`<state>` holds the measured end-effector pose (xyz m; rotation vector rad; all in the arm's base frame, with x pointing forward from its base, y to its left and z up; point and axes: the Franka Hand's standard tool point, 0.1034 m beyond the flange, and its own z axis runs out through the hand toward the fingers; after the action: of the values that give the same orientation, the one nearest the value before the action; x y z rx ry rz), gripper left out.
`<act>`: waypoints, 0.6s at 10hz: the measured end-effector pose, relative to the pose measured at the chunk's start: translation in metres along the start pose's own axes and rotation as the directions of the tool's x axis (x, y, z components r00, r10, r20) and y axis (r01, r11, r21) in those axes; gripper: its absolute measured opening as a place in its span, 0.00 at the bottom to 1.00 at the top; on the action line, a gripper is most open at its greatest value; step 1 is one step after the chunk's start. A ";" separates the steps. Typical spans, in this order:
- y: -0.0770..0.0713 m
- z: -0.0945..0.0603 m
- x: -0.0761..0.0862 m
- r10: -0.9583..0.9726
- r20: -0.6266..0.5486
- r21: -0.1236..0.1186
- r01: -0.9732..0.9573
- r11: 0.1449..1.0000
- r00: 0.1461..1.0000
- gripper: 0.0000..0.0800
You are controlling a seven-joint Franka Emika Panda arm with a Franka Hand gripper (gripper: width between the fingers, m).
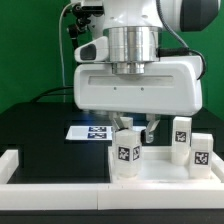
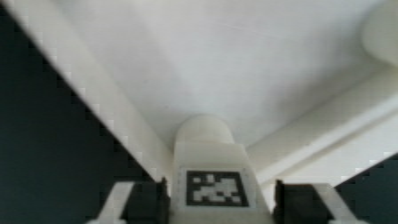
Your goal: Assemble square table
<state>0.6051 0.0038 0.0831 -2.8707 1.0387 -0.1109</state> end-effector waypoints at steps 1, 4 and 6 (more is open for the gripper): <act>0.003 -0.004 0.005 0.072 0.009 0.022 -0.072 0.997 0.997 0.36; 0.003 0.000 0.003 0.227 0.011 0.015 -0.227 0.974 0.974 0.36; 0.000 0.003 0.004 0.449 0.004 0.026 -0.449 0.893 0.893 0.36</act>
Offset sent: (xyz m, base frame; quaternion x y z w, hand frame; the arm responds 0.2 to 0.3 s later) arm 0.0000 0.0000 0.0000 0.0000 0.0000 0.1296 0.9916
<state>0.6084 0.0013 0.0800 -2.5221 1.6527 -0.0925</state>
